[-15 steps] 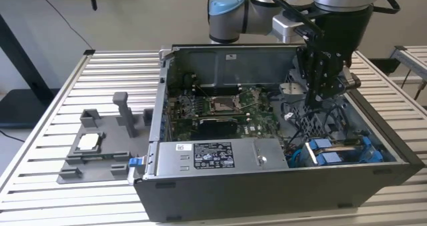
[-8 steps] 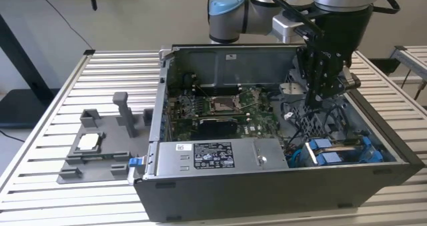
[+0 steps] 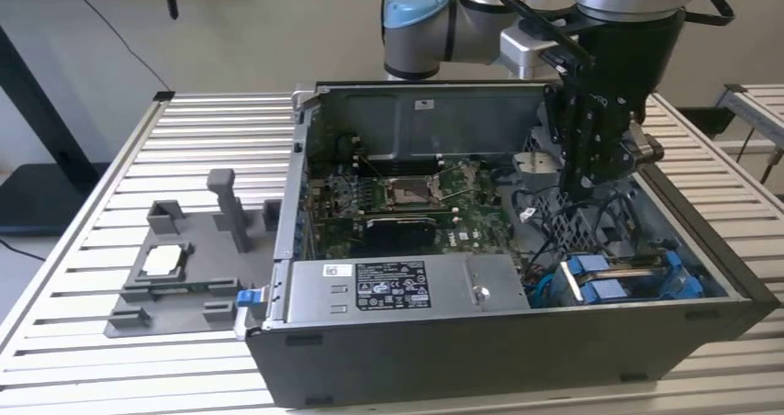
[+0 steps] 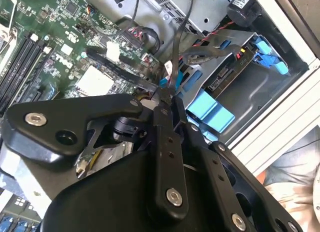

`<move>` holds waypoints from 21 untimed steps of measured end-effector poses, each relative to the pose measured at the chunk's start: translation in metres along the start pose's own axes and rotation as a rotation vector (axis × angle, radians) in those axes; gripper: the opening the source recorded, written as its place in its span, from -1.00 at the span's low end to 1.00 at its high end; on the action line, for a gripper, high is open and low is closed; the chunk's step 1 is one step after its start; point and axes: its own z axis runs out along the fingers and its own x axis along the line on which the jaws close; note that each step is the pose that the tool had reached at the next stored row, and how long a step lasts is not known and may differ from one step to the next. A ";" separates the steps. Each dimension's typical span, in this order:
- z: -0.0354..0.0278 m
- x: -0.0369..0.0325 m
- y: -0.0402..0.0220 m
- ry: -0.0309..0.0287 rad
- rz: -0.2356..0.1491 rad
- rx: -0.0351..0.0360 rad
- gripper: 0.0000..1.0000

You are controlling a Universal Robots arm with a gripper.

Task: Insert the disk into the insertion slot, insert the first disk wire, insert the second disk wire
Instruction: 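Insert the second disk wire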

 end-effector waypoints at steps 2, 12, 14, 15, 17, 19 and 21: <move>0.0000 -0.0001 0.0008 -0.0001 0.000 0.0000 -0.51; 0.0010 -0.0009 0.0053 0.0130 -0.002 -0.0019 -0.51; 0.0012 -0.0009 0.0053 0.0166 -0.002 -0.0025 -0.51; 0.0012 -0.0009 0.0053 0.0168 -0.002 -0.0025 -0.51; 0.0013 -0.0009 0.0054 0.0170 -0.002 -0.0025 -0.51; 0.0013 -0.0009 0.0054 0.0171 -0.002 -0.0025 -0.51; 0.0013 -0.0010 0.0054 0.0178 -0.002 -0.0026 -0.51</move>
